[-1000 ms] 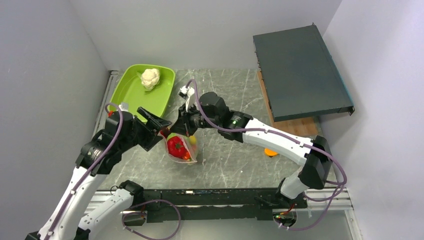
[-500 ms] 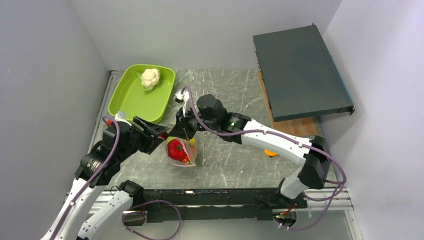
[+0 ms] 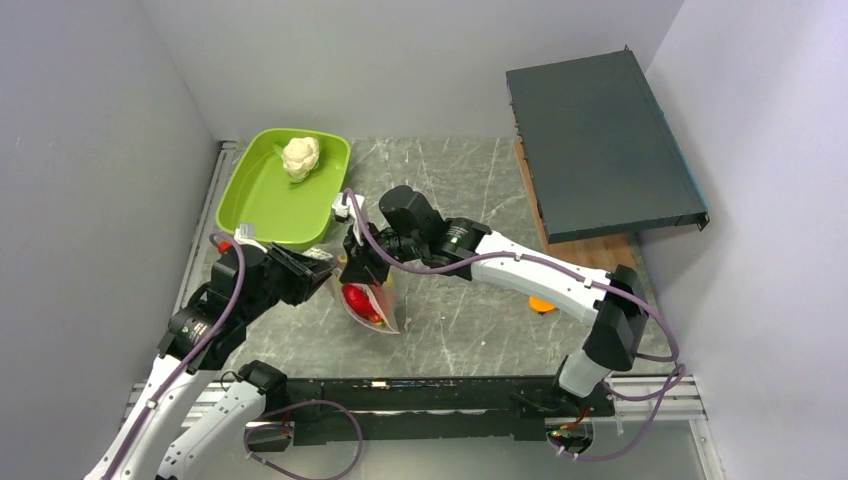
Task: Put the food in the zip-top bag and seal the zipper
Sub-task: Adjust the zipper food storage bag at the center of the board.
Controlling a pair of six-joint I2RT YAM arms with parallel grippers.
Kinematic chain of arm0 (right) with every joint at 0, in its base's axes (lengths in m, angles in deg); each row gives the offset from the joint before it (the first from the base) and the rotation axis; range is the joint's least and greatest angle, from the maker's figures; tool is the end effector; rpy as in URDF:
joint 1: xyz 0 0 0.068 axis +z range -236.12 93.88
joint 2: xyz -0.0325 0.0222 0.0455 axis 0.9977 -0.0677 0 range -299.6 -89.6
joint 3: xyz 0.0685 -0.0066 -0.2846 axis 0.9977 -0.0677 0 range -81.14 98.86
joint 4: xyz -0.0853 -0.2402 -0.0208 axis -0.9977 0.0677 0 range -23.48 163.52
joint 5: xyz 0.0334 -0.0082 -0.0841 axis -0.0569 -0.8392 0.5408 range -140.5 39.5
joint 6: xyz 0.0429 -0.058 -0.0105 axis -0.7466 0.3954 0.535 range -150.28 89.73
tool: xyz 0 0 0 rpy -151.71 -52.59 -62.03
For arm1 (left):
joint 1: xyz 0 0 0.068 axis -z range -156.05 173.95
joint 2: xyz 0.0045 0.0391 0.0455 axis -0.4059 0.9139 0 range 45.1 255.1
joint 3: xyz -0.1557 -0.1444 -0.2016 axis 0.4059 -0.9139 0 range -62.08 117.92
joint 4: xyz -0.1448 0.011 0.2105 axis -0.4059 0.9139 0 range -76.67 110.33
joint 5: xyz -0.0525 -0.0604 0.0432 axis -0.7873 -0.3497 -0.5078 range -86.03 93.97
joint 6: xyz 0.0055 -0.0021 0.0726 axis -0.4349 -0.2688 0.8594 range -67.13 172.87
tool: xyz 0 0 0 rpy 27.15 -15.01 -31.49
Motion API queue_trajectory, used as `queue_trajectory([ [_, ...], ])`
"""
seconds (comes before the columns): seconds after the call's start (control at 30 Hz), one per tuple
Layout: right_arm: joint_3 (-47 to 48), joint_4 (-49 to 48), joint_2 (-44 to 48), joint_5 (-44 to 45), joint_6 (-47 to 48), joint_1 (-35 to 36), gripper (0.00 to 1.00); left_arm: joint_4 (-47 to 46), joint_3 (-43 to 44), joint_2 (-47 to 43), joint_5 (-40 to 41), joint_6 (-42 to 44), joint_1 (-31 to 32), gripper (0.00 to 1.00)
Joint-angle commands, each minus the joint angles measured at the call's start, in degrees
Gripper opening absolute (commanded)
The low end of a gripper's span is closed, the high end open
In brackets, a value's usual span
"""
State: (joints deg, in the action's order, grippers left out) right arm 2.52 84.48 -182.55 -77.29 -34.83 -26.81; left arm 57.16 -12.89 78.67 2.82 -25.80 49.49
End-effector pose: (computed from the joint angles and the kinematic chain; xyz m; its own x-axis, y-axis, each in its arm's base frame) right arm 0.1774 0.3526 0.3597 -0.3102 -0.3837 -0.8698 -0.9505 0.1420 0.2763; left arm 0.1036 -0.0507 0.3294 -0.5220 -0.8371 -0.1638 -0.3304 0.3755 -0.8659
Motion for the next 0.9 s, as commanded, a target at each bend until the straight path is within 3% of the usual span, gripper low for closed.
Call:
queue_trajectory([
  [0.0, 4.0, 0.1, 0.1, -3.4, 4.0, 0.3, 0.0, -1.7, -0.2, -0.5, 1.0, 0.4, 0.0, 0.22],
  [0.07, 3.9, -0.6, 0.6, -3.7, 4.0, 0.2, 0.0, -1.6, -0.1, -0.4, 1.0, 0.9, 0.0, 0.22],
  [0.17, 4.0, -0.9, 0.9, -5.7, 4.0, 0.4, 0.0, -1.0, -0.2, 0.6, 1.0, 1.5, -0.1, 0.39],
  [0.23, 4.4, -0.6, 0.7, -6.6, 4.0, 0.4, 0.0, -1.2, -0.4, 1.4, 1.0, 1.9, 0.0, 0.45],
  [0.4, 5.4, 1.5, -0.1, -7.1, 5.8, 0.4, 0.0, -4.8, -1.0, 2.9, 0.0, 4.2, 0.0, 0.46],
  [0.53, 7.1, 3.7, -1.0, -8.4, 7.0, 0.4, 0.0, -7.3, -2.0, 2.9, -1.2, 5.0, 0.0, 0.34],
  [0.7, 7.2, 4.1, -1.6, -7.3, 7.0, 0.4, 0.0, -10.0, -3.0, 0.4, -1.2, 6.8, 0.0, 0.11],
  [0.77, 6.9, 3.7, -1.5, -7.1, 6.2, 0.2, 0.07, -11.6, -3.6, -0.6, -1.0, 9.1, 0.0, 0.02],
  [0.87, 6.4, 2.6, -0.6, -7.9, 3.9, -0.9, 0.26, -16.1, -5.1, -1.7, -2.1, 14.9, 0.0, 0.0],
])
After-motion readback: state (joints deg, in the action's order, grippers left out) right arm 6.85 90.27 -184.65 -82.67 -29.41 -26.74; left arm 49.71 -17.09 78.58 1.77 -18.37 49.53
